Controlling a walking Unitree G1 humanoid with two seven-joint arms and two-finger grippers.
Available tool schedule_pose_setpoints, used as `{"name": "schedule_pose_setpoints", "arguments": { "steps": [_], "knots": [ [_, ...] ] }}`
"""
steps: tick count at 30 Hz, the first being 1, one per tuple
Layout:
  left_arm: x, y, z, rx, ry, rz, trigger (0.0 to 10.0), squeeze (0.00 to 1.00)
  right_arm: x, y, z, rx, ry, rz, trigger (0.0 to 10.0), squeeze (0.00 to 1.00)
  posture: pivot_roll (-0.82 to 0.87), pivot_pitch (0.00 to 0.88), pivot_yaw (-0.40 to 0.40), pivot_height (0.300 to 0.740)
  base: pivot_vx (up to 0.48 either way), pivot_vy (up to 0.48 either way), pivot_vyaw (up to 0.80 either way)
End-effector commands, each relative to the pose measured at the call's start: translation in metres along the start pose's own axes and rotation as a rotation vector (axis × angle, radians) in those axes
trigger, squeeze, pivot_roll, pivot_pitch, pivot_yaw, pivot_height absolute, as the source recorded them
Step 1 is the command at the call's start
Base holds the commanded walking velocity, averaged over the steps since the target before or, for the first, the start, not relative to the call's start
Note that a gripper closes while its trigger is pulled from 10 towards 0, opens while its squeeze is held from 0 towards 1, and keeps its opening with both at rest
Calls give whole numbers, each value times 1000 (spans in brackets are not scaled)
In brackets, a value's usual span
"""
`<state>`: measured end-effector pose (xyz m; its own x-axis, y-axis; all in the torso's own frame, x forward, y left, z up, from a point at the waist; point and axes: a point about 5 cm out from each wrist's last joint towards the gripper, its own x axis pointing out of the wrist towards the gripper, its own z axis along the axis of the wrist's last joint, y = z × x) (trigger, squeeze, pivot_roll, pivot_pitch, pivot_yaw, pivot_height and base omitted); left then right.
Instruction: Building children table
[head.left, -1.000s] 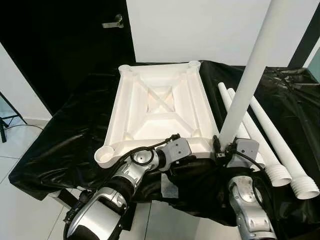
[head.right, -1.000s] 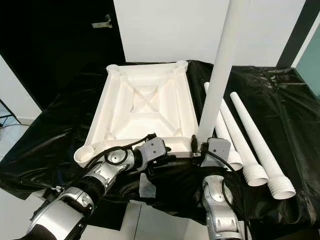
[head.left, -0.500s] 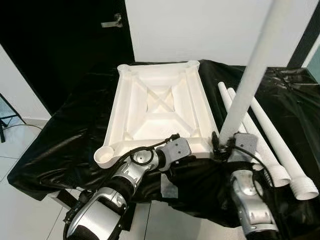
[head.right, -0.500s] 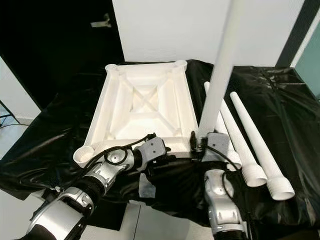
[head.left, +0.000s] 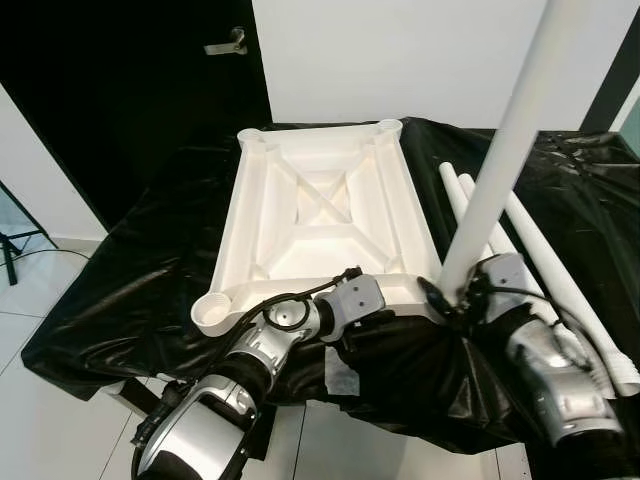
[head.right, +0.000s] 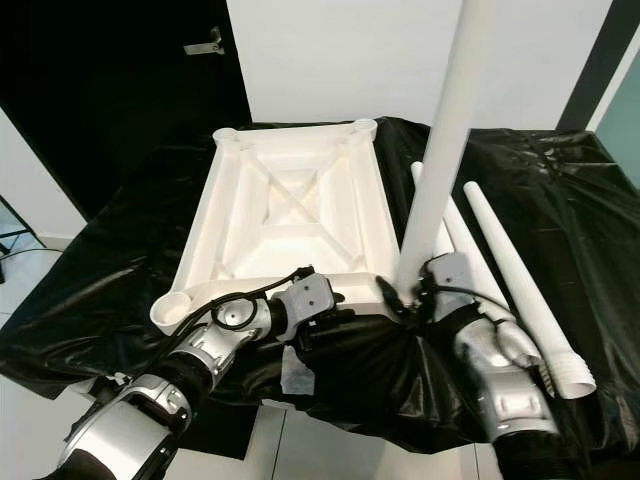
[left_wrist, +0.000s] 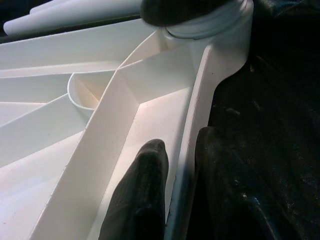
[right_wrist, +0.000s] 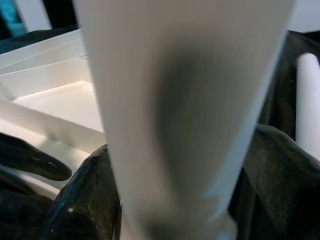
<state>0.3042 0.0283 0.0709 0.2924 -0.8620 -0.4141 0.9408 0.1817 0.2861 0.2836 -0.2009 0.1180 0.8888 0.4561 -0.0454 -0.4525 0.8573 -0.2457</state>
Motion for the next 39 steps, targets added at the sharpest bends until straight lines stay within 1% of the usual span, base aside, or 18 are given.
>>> {"name": "schedule_pose_setpoints", "arguments": {
  "steps": [1,5,6,7,8,14,21,22,25,27,28,30,31,32,33,34,35,39],
  "knots": [
    [-5,-43,-53,-144,212,-175,10000,0,-4,-5,-4,-33,31,57,10000,0,-44,0,14,740,0,0,0],
    [-5,-43,-53,-144,212,-173,10000,0,-4,-5,-4,-55,32,76,10000,0,-44,0,14,740,0,0,0],
    [-5,-43,-53,-145,211,-173,10000,0,-3,-3,-4,-65,30,100,9569,0,-39,0,12,740,0,0,0],
    [-5,-43,-53,-145,211,-173,10000,0,-3,-3,-4,-65,30,100,9569,0,-39,0,12,740,0,0,0],
    [-5,-43,-53,-147,211,-171,10000,0,-3,2,-5,-47,32,144,0,0,-32,0,12,740,0,0,0],
    [-8,-44,-56,-150,217,-169,10000,0,-4,10,-11,2,38,237,0,0,-28,0,17,740,0,0,0],
    [-8,-41,-55,-145,217,-167,10000,0,-6,6,-15,16,57,255,0,0,-34,0,21,740,0,0,0],
    [-8,-42,-54,-144,215,-170,10000,0,-7,9,-17,54,53,243,0,0,-41,0,24,740,0,0,0],
    [-7,-42,-54,-143,213,-173,10000,0,-8,13,-20,84,46,222,0,0,-42,0,25,740,0,0,0],
    [-6,-42,-53,-139,212,-178,10000,0,-9,23,-23,90,2,80,0,0,-42,0,24,740,0,0,0],
    [-6,-42,-53,-139,212,-178,10000,0,-9,23,-23,90,2,80,0,0,-42,0,24,740,0,0,0],
    [-7,-40,-53,-141,213,-169,10000,0,-14,27,-27,101,-3,-277,0,0,-32,0,13,740,0,0,0],
    [-7,-40,-53,-141,213,-169,10000,0,-14,27,-27,101,-3,-277,0,0,-32,0,13,740,0,0,0],
    [-7,-40,-53,-142,213,-165,10000,0,-17,29,-29,108,16,-403,0,0,-32,0,13,740,0,0,0],
    [-7,-40,-53,-142,213,-165,10000,0,-17,29,-29,108,16,-403,0,0,-32,0,13,740,0,0,0],
    [-8,-39,-53,-143,213,-162,10000,0,-20,32,-31,120,40,-511,0,0,-23,0,10,740,0,0,0],
    [-8,-39,-53,-144,213,-162,10000,0,-21,34,-32,128,56,-556,0,0,-23,0,10,740,0,0,0],
    [-11,-41,-56,-147,219,-166,10000,0,-19,36,-29,155,58,-659,0,0,-20,0,20,740,0,0,0]
  ]
}}
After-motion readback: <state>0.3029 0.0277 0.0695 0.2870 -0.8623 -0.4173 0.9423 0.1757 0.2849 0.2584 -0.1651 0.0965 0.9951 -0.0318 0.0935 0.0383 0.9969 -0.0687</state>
